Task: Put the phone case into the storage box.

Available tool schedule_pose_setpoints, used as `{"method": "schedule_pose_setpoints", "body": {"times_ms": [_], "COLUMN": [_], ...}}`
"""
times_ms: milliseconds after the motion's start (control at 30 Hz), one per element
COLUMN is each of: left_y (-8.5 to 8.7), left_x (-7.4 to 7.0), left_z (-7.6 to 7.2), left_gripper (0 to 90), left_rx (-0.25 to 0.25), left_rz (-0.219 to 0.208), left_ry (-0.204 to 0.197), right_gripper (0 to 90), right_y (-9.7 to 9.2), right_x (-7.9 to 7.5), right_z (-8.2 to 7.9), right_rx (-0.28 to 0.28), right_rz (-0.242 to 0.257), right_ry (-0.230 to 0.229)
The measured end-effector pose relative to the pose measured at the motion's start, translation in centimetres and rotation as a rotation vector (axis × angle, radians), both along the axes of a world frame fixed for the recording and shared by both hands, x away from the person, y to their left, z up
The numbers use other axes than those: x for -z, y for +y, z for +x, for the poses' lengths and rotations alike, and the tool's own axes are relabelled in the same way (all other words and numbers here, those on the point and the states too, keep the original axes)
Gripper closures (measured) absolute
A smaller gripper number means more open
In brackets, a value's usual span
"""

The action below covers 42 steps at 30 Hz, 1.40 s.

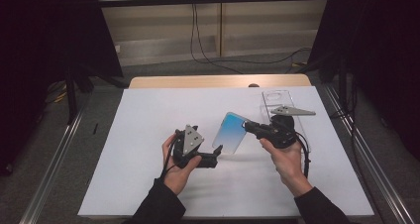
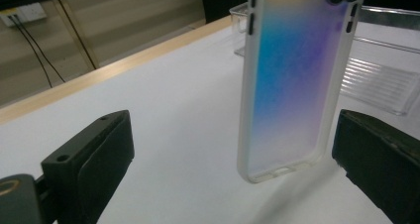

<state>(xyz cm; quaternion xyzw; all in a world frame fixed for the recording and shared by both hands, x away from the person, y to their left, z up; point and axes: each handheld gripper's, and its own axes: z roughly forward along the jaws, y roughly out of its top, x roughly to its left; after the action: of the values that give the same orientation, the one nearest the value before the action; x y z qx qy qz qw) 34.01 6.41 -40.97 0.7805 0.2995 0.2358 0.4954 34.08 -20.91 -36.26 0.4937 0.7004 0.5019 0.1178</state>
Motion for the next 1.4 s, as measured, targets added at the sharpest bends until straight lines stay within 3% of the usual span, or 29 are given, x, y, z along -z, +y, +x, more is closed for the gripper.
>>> {"method": "schedule_pose_setpoints", "body": {"times_ms": [67,200,300,433,533,667,867,1133,1300,1400], "left_y": [0.2,0.7,1.1,1.6,2.1,3.1,4.2,6.9,8.9,9.6], "left_x": [0.1,0.4,0.6,0.8,0.8,0.5,0.6,1.0,1.1,1.2], "left_z": [0.1,0.1,0.1,-0.1,-0.4,-0.8,-0.9,-1.4,-1.6,-1.8], "left_gripper": [3.5,3.5,3.6,3.4,2.6,1.9,1.7,1.8,1.7,1.7], "left_rx": [0.004,0.011,0.022,0.01,0.03,0.018,-0.011,-0.048,-0.098,-0.104], "left_rz": [-0.024,-0.062,-0.115,-0.117,-0.12,-0.152,-0.152,-0.151,-0.18,-0.19], "left_ry": [0.007,-0.015,-0.015,-0.026,-0.052,-0.051,-0.056,-0.049,-0.055,-0.053], "right_gripper": [83.4,83.5,83.6,83.7,83.9,84.2,84.4,84.4,84.4,84.4], "right_y": [-0.2,-0.5,-0.6,-0.9,-1.1,-1.7,-2.1,-2.4,-2.8,-3.0], "right_x": [0.0,-0.1,-0.1,-0.2,-0.2,-0.4,-0.5,-0.8,-1.1,-1.3], "right_z": [0.0,-0.1,-0.2,-0.2,-0.3,-0.4,-0.2,-0.2,-0.1,-0.2], "right_rx": [0.007,0.009,0.005,0.005,0.01,0.015,0.024,0.036,0.052,0.059], "right_rz": [-0.005,-0.01,-0.011,-0.019,-0.029,-0.024,-0.025,-0.023,-0.02,-0.021], "right_ry": [0.0,-0.013,-0.028,-0.035,-0.041,-0.055,-0.057,-0.067,-0.078,-0.084]}}
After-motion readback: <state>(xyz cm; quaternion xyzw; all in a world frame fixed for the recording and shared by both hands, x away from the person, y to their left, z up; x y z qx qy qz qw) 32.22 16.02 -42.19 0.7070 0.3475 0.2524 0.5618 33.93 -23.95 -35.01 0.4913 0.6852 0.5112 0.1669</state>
